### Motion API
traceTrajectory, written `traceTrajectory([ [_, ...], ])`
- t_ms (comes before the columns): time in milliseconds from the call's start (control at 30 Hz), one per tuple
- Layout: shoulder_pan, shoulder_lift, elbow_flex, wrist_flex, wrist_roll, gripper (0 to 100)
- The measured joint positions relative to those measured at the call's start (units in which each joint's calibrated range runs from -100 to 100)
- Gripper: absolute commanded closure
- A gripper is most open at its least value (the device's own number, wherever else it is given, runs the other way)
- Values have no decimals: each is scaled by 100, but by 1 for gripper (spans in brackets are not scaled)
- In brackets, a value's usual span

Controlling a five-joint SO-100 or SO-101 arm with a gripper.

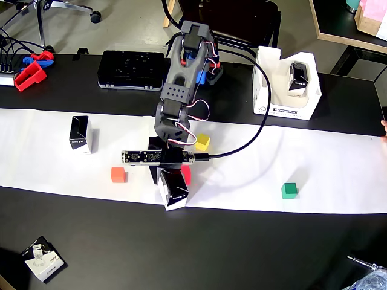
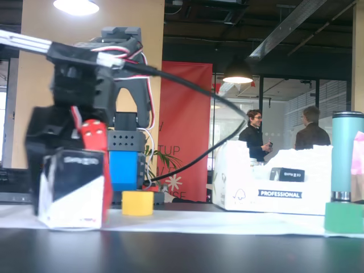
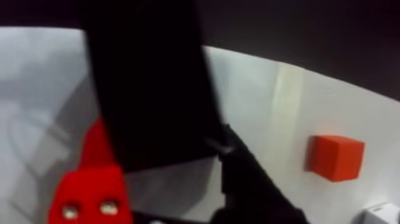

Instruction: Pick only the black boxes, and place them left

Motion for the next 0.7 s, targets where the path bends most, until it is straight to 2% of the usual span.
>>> traceTrajectory([
  [133, -461, 0, 0, 144, -523, 96],
  [300, -720, -500, 0, 1622, -679, 96],
  [367, -941, -984, 0, 2221, -908, 95],
  [433, -1209, -1501, 0, 2694, -1060, 89],
  [500, -1440, -1961, 0, 2939, -1089, 75],
  [567, -1458, -2264, -53, 2939, -943, 63],
  [600, -1403, -2363, -168, 2939, -689, 59],
  [700, -1089, -2420, -759, 2939, 264, 55],
])
